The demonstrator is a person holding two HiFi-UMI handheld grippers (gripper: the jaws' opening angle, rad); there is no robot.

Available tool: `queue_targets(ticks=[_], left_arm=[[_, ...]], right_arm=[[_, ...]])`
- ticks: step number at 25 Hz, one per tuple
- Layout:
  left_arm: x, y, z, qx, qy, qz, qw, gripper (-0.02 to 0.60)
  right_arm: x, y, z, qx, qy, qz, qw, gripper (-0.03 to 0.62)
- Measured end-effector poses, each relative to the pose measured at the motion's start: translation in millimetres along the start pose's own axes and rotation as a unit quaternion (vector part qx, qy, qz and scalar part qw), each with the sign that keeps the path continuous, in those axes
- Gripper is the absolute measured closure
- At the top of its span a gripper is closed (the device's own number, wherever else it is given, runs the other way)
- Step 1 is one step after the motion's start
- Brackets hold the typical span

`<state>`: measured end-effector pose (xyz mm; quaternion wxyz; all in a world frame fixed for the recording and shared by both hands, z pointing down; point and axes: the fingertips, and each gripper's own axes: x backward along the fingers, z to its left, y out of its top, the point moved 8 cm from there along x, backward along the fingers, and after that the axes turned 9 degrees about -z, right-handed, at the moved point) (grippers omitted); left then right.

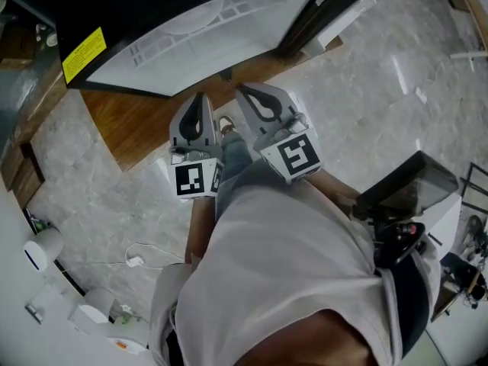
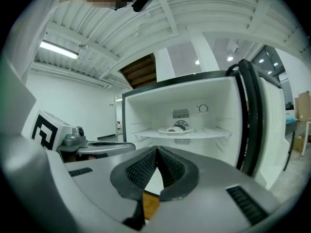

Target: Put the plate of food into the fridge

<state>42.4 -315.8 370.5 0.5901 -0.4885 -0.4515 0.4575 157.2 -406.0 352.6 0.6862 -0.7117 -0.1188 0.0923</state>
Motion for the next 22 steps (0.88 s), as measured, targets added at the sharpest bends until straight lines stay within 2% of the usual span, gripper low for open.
queue_targets(ticks=[3,5,9,12,17,22], left_arm=[[18,-10,-37,0.022,0.004,0.010,0.9997,0.561],[36,-15,-64,0.014,0.015,0.022,0.9995,0.561],[79,-12,-142,0.009,0.024,0.012,0.9996,0.561],[110,-28,-196,0.001,0.038,0.041,0.9984,0.561],[131,-73,-268,0.016,0.008,0.084,0.9963,0.561],[169,-90,-285,0.018,-0.020,0.106,0.9940,0.561]], right_arm=[[38,-3,-5,-0.006,-0.005,0.004,1.000,0.575],[67,-4,-3,-0.008,0.003,0.008,1.000,0.576],[153,-1,-3,-0.001,-0.006,-0.001,1.000,0.576],[211,-15,-3,-0.009,0.002,0.008,1.000,0.576],[279,-43,-14,-0.002,0.005,0.015,1.000,0.576],[308,-66,18,0.011,0.016,0.039,0.999,0.576]])
